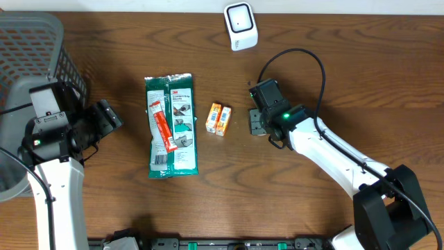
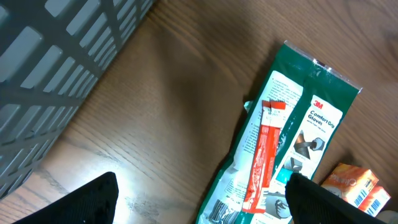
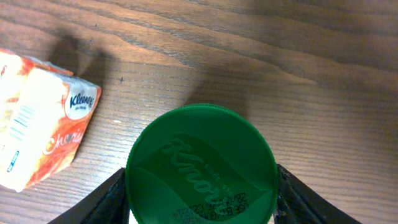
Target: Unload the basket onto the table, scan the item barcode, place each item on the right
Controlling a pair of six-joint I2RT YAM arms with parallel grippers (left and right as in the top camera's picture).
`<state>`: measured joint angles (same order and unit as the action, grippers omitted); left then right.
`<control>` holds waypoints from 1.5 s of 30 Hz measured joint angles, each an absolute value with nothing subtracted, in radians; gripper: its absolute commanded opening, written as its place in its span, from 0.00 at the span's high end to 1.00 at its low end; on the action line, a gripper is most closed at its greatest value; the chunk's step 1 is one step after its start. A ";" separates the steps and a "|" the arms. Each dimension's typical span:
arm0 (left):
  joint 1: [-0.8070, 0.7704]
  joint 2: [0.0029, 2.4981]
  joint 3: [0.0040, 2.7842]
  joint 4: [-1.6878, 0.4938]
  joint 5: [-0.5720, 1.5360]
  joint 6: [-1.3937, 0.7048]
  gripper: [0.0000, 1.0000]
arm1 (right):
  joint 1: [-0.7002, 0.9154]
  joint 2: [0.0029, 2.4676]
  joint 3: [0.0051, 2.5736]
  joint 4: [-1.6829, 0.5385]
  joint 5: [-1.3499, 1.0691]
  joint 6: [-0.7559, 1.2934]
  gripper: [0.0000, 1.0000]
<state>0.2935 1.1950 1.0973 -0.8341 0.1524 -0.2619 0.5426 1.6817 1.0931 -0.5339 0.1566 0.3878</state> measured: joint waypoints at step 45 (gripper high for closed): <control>0.294 1.195 1.097 -0.834 0.152 -0.262 0.13 | 0.222 1.567 2.223 -1.543 -0.064 0.278 0.01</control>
<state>0.2935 1.1954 1.0973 -0.8337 0.1520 -0.2619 0.2222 1.5673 2.2230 -1.5433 -0.0635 0.2783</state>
